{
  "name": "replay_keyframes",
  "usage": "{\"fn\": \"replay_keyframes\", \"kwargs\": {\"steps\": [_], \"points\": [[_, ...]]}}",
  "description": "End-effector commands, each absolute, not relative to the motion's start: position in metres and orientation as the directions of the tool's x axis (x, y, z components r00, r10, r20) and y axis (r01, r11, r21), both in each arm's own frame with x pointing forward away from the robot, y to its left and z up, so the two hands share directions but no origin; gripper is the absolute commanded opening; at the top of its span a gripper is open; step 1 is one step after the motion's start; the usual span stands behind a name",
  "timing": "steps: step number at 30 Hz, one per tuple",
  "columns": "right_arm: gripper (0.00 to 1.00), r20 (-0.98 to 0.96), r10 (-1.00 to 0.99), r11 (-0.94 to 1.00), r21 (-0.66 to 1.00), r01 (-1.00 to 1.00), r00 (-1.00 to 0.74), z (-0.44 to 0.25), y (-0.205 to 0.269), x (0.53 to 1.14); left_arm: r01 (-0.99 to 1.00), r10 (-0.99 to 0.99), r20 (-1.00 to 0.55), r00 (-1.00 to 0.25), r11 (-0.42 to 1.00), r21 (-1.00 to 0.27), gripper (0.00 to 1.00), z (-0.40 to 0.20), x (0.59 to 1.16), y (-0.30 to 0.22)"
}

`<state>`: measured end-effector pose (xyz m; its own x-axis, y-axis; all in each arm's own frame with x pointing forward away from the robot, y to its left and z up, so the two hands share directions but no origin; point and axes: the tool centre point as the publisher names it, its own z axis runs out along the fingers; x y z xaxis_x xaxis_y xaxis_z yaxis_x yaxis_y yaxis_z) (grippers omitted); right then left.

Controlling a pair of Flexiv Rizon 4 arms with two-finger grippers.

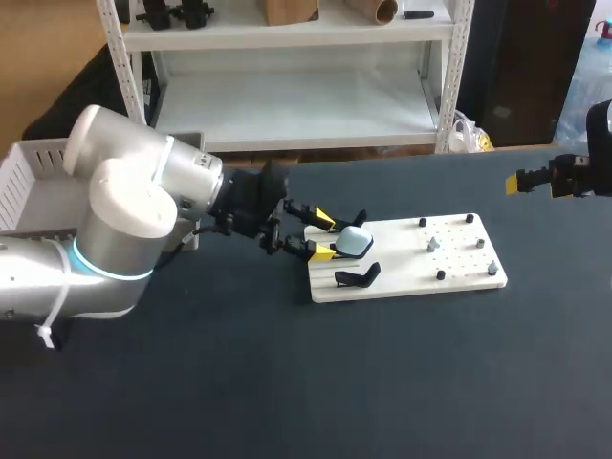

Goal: Pick up each earbud case from the left stands, insert the matching earbuds, close the lid, and place the case in the box.

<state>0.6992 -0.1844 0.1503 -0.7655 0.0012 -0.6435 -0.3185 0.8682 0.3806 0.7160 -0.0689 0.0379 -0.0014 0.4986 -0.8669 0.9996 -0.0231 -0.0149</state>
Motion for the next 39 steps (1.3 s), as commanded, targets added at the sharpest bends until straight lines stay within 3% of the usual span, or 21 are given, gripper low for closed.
{"fn": "replay_keyframes", "kwargs": {"steps": [1, 3, 6, 11, 39], "points": [[1.0, -0.643, 0.0, 0.866, 0.383, -0.322, -0.766, 0.15, -0.185, 0.7, 1.0, 0.496, -0.869, 0.0, -0.022, -0.013, 0.67, 0.033, 0.72, -0.076], [1.0, -0.643, 0.0, 0.866, 0.383, -0.322, -0.766, 0.15, -0.185, 0.7, 1.0, 0.496, -0.868, 0.001, -0.022, -0.011, 0.58, 0.032, 0.721, -0.077], [1.0, -0.643, 0.0, 0.866, 0.383, -0.322, -0.766, 0.15, -0.185, 0.7, 1.0, 0.496, -0.868, 0.004, -0.023, -0.008, 0.58, 0.032, 0.722, -0.079], [1.0, -0.643, 0.0, 0.866, 0.383, -0.322, -0.766, 0.15, -0.185, 0.7, 1.0, 0.498, -0.867, 0.002, -0.022, -0.011, 0.48, 0.029, 0.725, -0.082], [1.0, -0.643, 0.0, 0.866, 0.383, -0.322, -0.766, 0.15, -0.185, 0.7, 1.0, 0.501, -0.866, -0.01, -0.003, -0.013, 0.47, 0.016, 0.733, -0.101]]}}
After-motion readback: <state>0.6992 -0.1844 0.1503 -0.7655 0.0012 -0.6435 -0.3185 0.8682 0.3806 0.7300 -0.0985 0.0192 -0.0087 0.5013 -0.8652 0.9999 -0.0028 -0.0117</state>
